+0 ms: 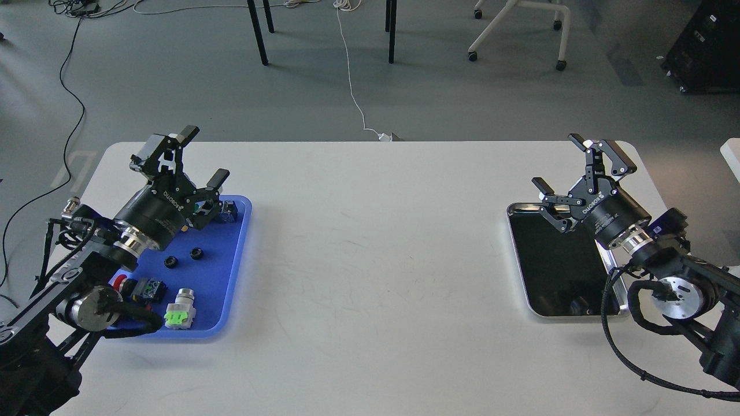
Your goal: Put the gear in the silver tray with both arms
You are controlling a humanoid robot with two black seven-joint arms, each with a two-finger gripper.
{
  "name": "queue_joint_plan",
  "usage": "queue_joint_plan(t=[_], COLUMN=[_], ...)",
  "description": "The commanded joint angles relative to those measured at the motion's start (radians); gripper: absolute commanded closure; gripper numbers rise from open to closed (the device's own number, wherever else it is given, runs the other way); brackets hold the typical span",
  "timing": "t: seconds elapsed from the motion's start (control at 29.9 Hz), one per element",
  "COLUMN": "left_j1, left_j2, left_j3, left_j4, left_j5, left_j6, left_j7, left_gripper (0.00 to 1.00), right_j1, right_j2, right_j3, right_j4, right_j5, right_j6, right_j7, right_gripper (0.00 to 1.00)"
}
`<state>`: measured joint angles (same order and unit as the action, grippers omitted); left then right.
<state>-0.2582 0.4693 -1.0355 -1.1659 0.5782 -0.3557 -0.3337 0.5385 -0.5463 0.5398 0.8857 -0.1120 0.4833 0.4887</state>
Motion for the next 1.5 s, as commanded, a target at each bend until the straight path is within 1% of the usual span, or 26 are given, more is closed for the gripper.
queue_joint_plan(t=[0.0,0.47,0.5,0.6,0.64,0.67,0.7,0.74,0.77,0.8,0.84,1.0,1.14,1.24,1.3,1.4,1.47], left_j1=[-0.001,-0.016,-0.029,-0.035,-0.038,-0.038,-0.042,-0.052,-0.061,-0.067,-0.070,-0.118,-0.133,-0.173,-0.208,-0.266,-0.314], left_j2=[-0.003,0.014,0.035,0.046,0.048,0.049,0.054,0.071,0.090,0.113,0.129,0.187,0.241,0.285,0.325,0.385,0.394], left_j3=[0.000,0.011,0.018,0.020,0.020,0.018,0.018,0.020,0.022,0.023,0.023,0.026,0.044,0.107,0.188,0.329,0.431], left_j4=[0.000,0.014,0.015,0.014,0.014,0.014,0.014,0.012,0.009,0.008,0.006,-0.009,-0.029,-0.047,-0.046,-0.034,-0.028], left_j5=[0.002,0.014,0.017,0.017,0.020,0.029,0.047,0.086,0.128,0.191,0.250,0.624,0.969,1.213,1.352,1.482,1.534], left_j6=[0.001,-0.006,-0.017,-0.016,-0.017,-0.019,-0.020,-0.029,-0.048,-0.090,-0.133,-0.133,-0.133,-0.133,-0.133,-0.030,0.020], left_j7=[-0.002,-0.010,-0.008,-0.013,-0.021,-0.039,-0.066,-0.103,-0.129,-0.154,-0.155,-0.155,-0.155,-0.155,-0.155,-0.155,-0.155], left_gripper=[0.02,0.02,0.02,0.02,0.02,0.02,0.02,0.02,0.02,0.02,0.02,0.02,0.02,0.02,0.03,0.04,0.05], right_j1=[-0.002,-0.002,0.000,0.000,0.001,0.001,0.003,0.003,0.003,0.004,0.004,0.006,0.006,0.005,0.003,-0.002,-0.003], right_j2=[0.000,-0.001,-0.001,0.000,0.000,0.000,0.000,0.000,-0.001,-0.001,-0.001,-0.001,-0.001,-0.001,-0.001,0.000,0.000], right_j3=[-0.001,-0.026,-0.035,-0.035,-0.035,-0.035,-0.034,-0.035,-0.034,-0.035,-0.035,-0.035,-0.035,-0.037,-0.037,-0.037,-0.037], right_j4=[0.003,0.001,0.001,0.001,0.003,0.003,0.003,0.003,0.003,0.004,0.004,0.004,0.007,0.010,0.013,0.015,0.015], right_j5=[0.002,0.000,0.000,0.000,0.000,0.002,0.000,0.000,0.000,0.000,0.002,0.000,0.000,0.000,0.002,0.002,0.002], right_j6=[0.000,0.000,0.000,0.000,0.000,0.000,0.000,0.000,0.000,0.000,0.000,0.000,0.000,0.000,0.000,0.000,0.000], right_j7=[0.000,0.000,0.000,0.000,0.000,0.000,0.000,0.000,0.000,0.000,0.000,0.000,0.000,0.000,0.000,0.000,0.000], right_gripper=[0.01,0.01,0.01,0.01,0.01,0.01,0.01,0.01,0.01,0.01,0.01,0.01,0.01,0.01,0.01,0.01,0.01])
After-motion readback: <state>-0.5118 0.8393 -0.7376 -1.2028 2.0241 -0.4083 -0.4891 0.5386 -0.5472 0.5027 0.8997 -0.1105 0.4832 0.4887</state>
